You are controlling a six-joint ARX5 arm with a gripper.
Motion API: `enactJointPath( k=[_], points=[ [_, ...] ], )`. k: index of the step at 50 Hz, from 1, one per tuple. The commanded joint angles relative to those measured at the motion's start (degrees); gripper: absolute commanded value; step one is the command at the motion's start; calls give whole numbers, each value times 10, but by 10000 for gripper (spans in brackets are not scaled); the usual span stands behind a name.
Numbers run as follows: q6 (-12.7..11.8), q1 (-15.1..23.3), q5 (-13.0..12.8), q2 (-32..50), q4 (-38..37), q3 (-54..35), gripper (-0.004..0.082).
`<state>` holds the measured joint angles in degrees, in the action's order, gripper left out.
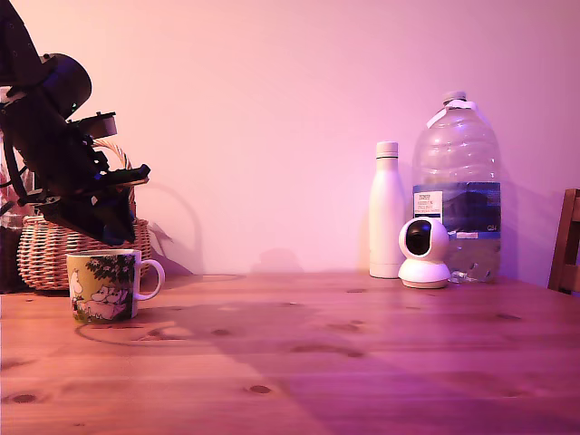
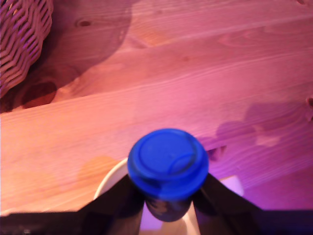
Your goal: Pick up the coffee capsules from the table one by one and drop them inside the nearest coffee cup
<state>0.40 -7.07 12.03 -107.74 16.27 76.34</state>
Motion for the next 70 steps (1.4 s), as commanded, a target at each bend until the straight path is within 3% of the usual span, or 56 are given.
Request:
enactJointPath(
  k=[1,18,47,70],
  points=[
    [0,2,-2,12,-13,-3,203],
    [1,2,0,15,2,-3,203],
    [28,7,-1,60,144,-4,203],
    [31,7,-1,62,150,-4,203]
  ],
)
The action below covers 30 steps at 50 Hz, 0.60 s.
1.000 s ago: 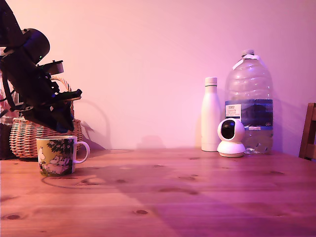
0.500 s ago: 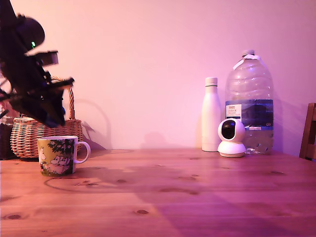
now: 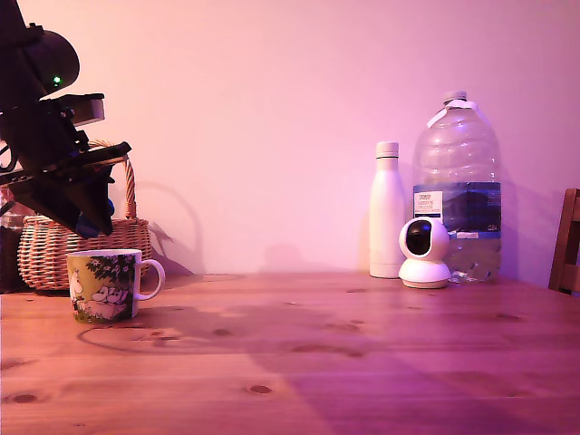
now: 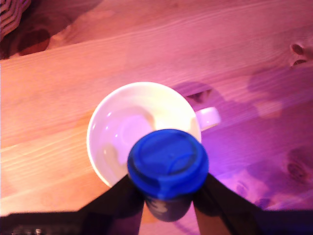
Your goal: Pick up the coffee capsules from the table one by one and drop them inside the nearest coffee cup
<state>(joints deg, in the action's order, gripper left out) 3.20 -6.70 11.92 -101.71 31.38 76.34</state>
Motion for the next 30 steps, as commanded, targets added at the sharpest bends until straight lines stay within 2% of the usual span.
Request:
enactJointPath(
  k=[1,16,19,23,25,27,30],
  points=[
    [3,3,0,1,-1,-4,203],
    [3,3,-4,2,3,-4,211],
    [3,3,-4,1,1,-4,300],
    [-2,3,-6,2,-6,-4,573],
    [-2,3,-6,1,-10,-4,668],
    [-2,3,-5,1,-14,-4,714],
    [-2,3,-3,2,-19,-4,723]
  ],
)
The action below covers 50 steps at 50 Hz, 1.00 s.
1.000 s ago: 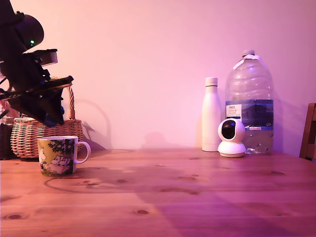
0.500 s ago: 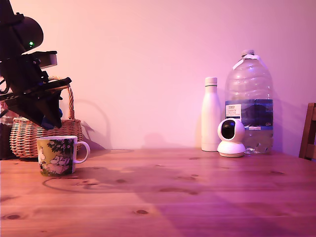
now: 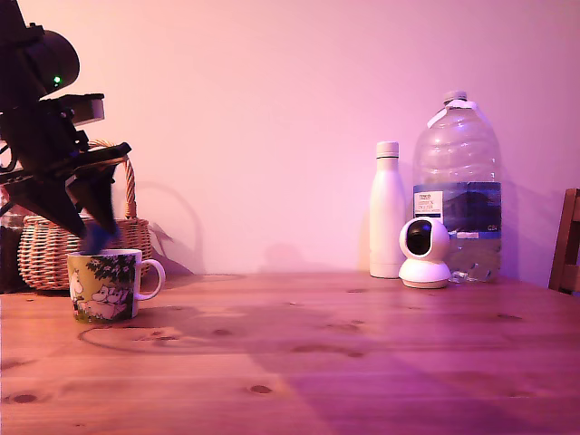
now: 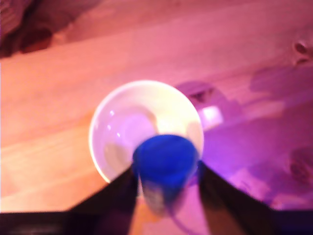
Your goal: Pick up the coffee capsules from the table one by one and drop them inside the nearest coffee cup
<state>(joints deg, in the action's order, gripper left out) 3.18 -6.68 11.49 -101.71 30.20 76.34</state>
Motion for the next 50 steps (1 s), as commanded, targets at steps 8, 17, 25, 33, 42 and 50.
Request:
enactJointPath(
  k=[8,17,25,33,42,50],
  points=[
    [-1,3,1,2,-15,-4,723],
    [-2,3,2,2,-14,-4,723],
    [-1,2,3,2,-16,-4,720],
    [4,2,3,2,-9,-4,578],
    [18,2,2,14,0,-3,14],
    [18,2,0,41,-6,-4,-22]
  ],
)
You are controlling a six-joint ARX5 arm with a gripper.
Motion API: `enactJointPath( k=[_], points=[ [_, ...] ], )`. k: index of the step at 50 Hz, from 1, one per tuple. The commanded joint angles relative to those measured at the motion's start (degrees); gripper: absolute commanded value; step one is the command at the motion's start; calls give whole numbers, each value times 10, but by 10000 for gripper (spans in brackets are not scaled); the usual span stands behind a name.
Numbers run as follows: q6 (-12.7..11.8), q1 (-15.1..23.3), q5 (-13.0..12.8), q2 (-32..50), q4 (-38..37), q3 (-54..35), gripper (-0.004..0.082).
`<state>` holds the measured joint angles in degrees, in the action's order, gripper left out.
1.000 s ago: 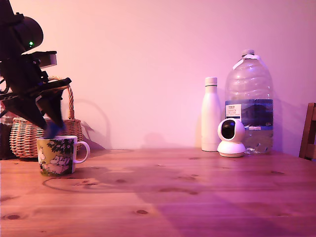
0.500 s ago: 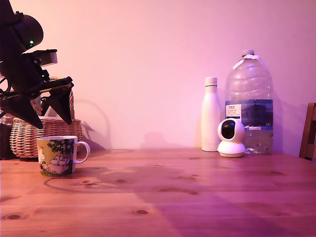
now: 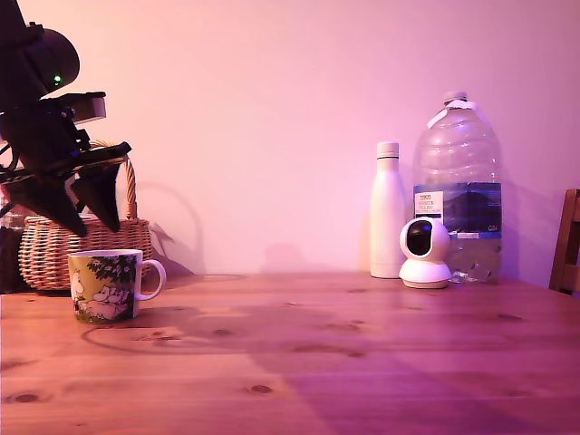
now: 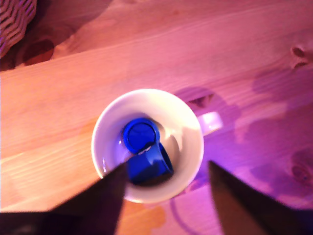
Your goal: Pick up the coffee capsules from the table one by one and drop them inside the nearest coffee cup
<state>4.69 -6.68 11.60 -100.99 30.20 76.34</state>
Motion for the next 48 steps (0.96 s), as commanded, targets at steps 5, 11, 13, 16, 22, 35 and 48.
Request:
enactJointPath(
  k=[5,11,13,16,22,35,48],
  points=[
    [3,2,-5,61,-11,-4,-22],
    [3,3,-5,99,-7,-10,-22],
    [3,3,-5,109,-3,-12,-22],
    [3,3,-5,127,-2,-19,-22],
    [2,3,-6,166,-12,-53,-22],
    [-17,3,-12,284,-46,-171,-22],
    [-33,3,-16,389,-51,-243,-22]
  ],
)
